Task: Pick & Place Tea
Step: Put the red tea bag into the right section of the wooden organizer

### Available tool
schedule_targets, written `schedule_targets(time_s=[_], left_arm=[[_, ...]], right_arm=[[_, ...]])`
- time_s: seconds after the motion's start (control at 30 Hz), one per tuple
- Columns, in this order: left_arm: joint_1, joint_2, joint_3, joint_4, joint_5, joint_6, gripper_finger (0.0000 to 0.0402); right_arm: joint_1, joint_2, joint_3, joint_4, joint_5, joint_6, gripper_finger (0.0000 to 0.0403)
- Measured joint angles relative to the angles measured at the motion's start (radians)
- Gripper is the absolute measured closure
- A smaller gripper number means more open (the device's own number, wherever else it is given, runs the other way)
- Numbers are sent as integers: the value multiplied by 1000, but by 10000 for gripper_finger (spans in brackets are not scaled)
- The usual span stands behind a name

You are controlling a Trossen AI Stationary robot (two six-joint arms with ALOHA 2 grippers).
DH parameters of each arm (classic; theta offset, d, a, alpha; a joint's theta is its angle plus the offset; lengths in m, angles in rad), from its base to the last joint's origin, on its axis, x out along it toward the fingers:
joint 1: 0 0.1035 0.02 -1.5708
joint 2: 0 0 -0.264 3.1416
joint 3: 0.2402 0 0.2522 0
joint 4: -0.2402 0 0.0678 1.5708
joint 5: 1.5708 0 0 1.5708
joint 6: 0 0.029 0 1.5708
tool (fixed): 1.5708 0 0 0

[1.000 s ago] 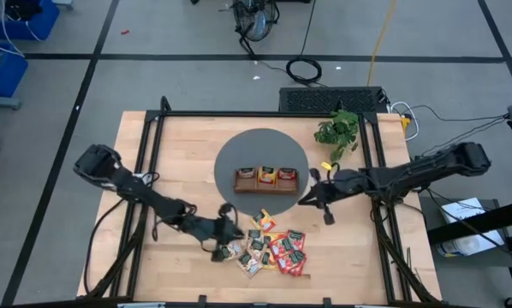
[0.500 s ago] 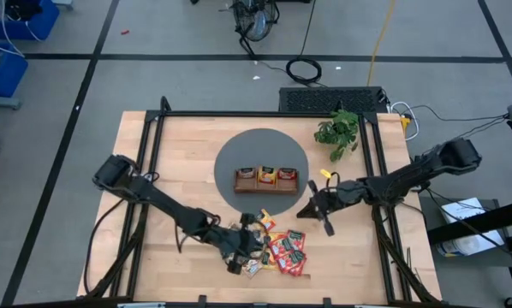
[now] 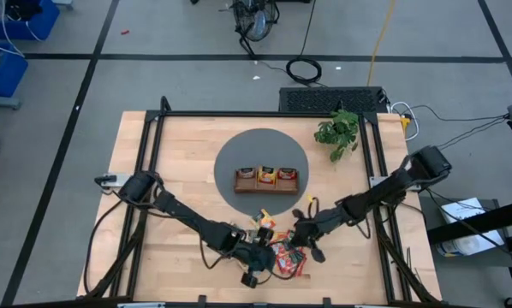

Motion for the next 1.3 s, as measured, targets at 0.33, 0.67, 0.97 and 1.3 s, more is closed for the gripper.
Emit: schedule_targets(time_s=[0.33, 0.67, 0.97, 1.3], left_arm=[[39, 5, -24, 33, 6, -7, 364], [40, 17, -31, 33, 15, -1, 364], [76, 57, -30, 48, 22, 1, 364], [94, 82, -28, 76, 59, -1, 364]], right_arm=[[1, -24, 0, -154, -12, 128, 386], [-6, -25, 0, -221, 20, 330, 286], [-37, -25, -1, -262, 17, 466, 251], [-39, -24, -1, -276, -9, 487, 270]])
